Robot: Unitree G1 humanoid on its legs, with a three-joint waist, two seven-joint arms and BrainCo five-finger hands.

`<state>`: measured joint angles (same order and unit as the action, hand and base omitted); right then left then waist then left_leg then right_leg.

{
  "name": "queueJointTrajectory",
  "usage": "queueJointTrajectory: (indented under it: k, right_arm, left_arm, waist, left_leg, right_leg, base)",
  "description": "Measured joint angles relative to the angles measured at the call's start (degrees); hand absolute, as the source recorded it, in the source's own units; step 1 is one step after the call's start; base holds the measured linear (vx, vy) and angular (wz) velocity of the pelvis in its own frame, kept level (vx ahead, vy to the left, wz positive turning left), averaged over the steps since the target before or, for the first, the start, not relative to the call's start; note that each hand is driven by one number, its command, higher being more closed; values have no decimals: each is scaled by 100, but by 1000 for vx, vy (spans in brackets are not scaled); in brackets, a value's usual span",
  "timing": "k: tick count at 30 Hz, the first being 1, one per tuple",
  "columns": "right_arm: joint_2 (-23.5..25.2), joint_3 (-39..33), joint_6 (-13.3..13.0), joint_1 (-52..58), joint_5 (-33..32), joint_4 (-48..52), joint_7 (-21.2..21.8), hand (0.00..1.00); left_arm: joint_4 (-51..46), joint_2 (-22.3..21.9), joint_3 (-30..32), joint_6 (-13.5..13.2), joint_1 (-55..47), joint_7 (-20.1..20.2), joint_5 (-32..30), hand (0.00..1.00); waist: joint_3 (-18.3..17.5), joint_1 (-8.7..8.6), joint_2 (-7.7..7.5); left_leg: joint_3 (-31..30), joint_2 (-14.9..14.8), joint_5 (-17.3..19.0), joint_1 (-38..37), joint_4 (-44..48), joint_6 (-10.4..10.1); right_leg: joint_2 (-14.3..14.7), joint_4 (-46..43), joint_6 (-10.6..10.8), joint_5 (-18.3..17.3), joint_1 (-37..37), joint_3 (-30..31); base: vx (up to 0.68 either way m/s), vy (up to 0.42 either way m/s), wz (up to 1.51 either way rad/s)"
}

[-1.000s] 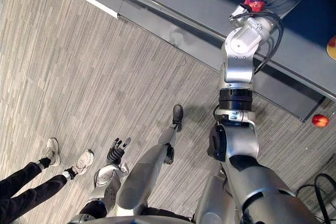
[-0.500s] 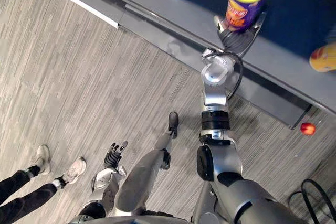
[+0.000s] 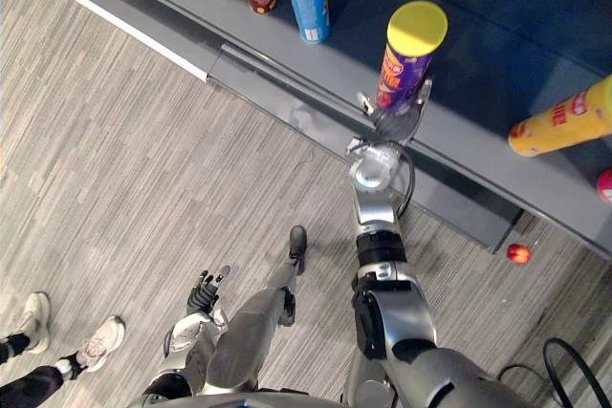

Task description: Put the gum and the chips on the shelf.

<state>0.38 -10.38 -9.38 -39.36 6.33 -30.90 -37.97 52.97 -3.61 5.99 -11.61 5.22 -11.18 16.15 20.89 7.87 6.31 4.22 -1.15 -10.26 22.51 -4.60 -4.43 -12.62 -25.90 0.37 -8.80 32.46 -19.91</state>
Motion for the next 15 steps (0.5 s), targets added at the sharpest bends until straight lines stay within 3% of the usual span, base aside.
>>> queueJointTrajectory:
  k: [5, 8, 11, 15]
  right_arm:
    - [83, 181, -57, 1078, -12, -188, 326, 0]
    - [183, 205, -90, 1949, -7, -549, 667, 0]
    - [170, 142, -98, 2414, -7, -1095, 891, 0]
    - [36, -25, -101, 2795, -7, -1713, 1165, 0]
  left_arm:
    - [179, 12, 250, 51, 9, 27, -302, 0]
    - [492, 141, 410, 189, -75, 38, -605, 0]
    - [721, 239, 445, 244, -107, 79, -805, 0]
    - [863, 330, 440, 312, -153, 226, -977, 0]
  waist:
    - [-175, -83, -285]
    - [-600, -276, -498]
    - [-872, -320, -629]
    - [-988, -424, -644]
  left_leg:
    - [31, -77, 245, -358, 215, 42]
    - [167, -173, 506, -662, 443, 68]
    - [290, -280, 754, -939, 648, 39]
    - [411, -409, 1016, -1183, 901, 31]
  right_leg:
    - [119, 238, 35, -20, -550, -16]
    - [283, 573, 82, 53, -1047, 76]
    - [454, 862, 144, 95, -1453, 211]
    - [644, 1203, 197, 208, -1880, 357]
  base:
    - [65, -21, -7]
    - [93, 13, -21]
    - [103, 6, -33]
    - [49, 8, -29]
